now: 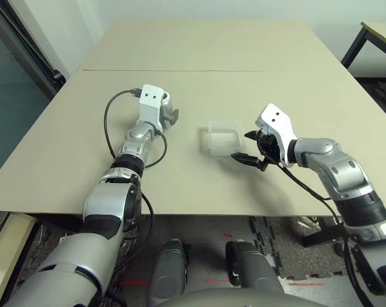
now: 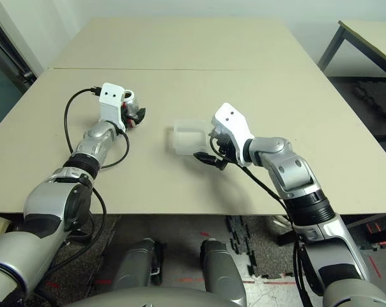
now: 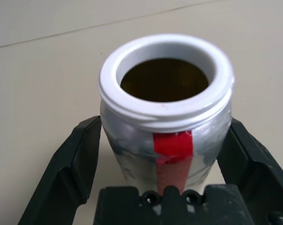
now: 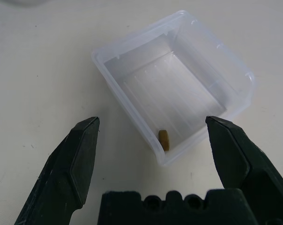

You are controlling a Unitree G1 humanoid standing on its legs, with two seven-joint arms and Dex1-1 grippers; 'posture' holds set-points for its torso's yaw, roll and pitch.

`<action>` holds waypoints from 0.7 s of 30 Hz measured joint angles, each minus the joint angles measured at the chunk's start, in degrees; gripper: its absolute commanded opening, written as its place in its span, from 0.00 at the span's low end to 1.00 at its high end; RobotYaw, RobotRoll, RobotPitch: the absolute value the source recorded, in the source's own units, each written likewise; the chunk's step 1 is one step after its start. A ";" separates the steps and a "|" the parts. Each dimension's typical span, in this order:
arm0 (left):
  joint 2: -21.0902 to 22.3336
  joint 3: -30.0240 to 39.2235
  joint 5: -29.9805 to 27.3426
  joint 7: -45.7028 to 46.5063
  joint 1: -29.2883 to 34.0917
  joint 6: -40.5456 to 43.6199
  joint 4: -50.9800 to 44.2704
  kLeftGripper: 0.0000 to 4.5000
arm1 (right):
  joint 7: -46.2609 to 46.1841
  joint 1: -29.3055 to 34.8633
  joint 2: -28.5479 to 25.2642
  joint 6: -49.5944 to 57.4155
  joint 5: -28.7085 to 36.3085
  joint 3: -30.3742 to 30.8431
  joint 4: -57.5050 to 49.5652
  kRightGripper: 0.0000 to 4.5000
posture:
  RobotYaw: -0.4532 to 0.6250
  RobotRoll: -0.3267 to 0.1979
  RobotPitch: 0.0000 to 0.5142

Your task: Pour the medicine from the bottle into the box.

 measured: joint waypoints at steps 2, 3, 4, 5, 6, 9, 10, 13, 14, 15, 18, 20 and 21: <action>-0.43 -0.02 -0.67 -0.54 1.66 1.03 -3.16 1.00 | 0.00 0.05 0.02 0.02 0.00 0.00 -0.03 1.00 | 0.46 0.62 0.22; -0.67 -0.06 -0.91 -0.81 2.51 1.66 -4.67 1.00 | -0.01 0.13 0.02 0.04 0.01 0.00 -0.05 1.00 | 0.46 0.62 0.22; -0.98 -0.17 -1.13 -1.03 3.66 2.60 -6.80 1.00 | -0.02 0.24 0.06 0.10 0.02 0.00 -0.11 1.00 | 0.46 0.62 0.23; -1.18 -0.36 -1.31 -1.22 5.01 3.58 -9.11 1.00 | -0.05 0.38 0.09 0.14 0.05 0.00 -0.22 1.00 | 0.46 0.62 0.23; -1.37 -0.49 -1.59 -1.53 6.86 5.01 -12.24 1.00 | -0.08 0.56 0.09 0.21 0.13 -0.02 -0.37 1.00 | 0.46 0.62 0.23; -1.51 -0.53 -2.54 -1.74 11.54 9.55 -20.21 1.00 | -0.18 0.93 0.01 0.38 0.20 -0.03 -0.67 1.00 | 0.46 0.62 0.24; -1.51 -0.52 -2.85 -1.73 12.58 11.00 -22.18 1.00 | -0.20 0.96 -0.05 0.47 0.21 -0.04 -0.71 1.00 | 0.47 0.62 0.24; -1.33 -0.45 -3.55 -1.34 16.32 16.04 -30.93 1.00 | -0.25 1.08 -0.15 0.81 0.26 -0.06 -1.31 1.00 | 0.47 0.62 0.24; -1.22 -0.44 -3.69 -1.13 17.02 17.22 -33.15 1.00 | -0.25 1.08 -0.17 0.88 0.26 -0.05 -1.34 1.00 | 0.47 0.62 0.23; -1.11 -0.38 -3.83 -0.86 17.82 18.34 -35.53 1.00 | -0.26 1.10 -0.19 0.90 0.27 -0.06 -1.40 1.00 | 0.48 0.62 0.23; -0.66 0.20 -4.61 -0.10 20.21 21.91 -42.48 1.00 | -0.34 1.12 -0.17 1.02 0.29 -0.07 -1.46 1.00 | 0.48 0.62 0.23; -0.13 0.71 -5.48 0.33 22.75 24.78 -47.55 1.00 | -0.43 1.13 -0.10 1.07 0.31 -0.11 -1.47 1.00 | 0.48 0.62 0.23; 0.03 0.78 -5.73 0.42 23.51 25.93 -49.01 1.00 | -0.50 1.14 -0.10 1.11 0.31 -0.12 -1.47 1.00 | 0.49 0.62 0.23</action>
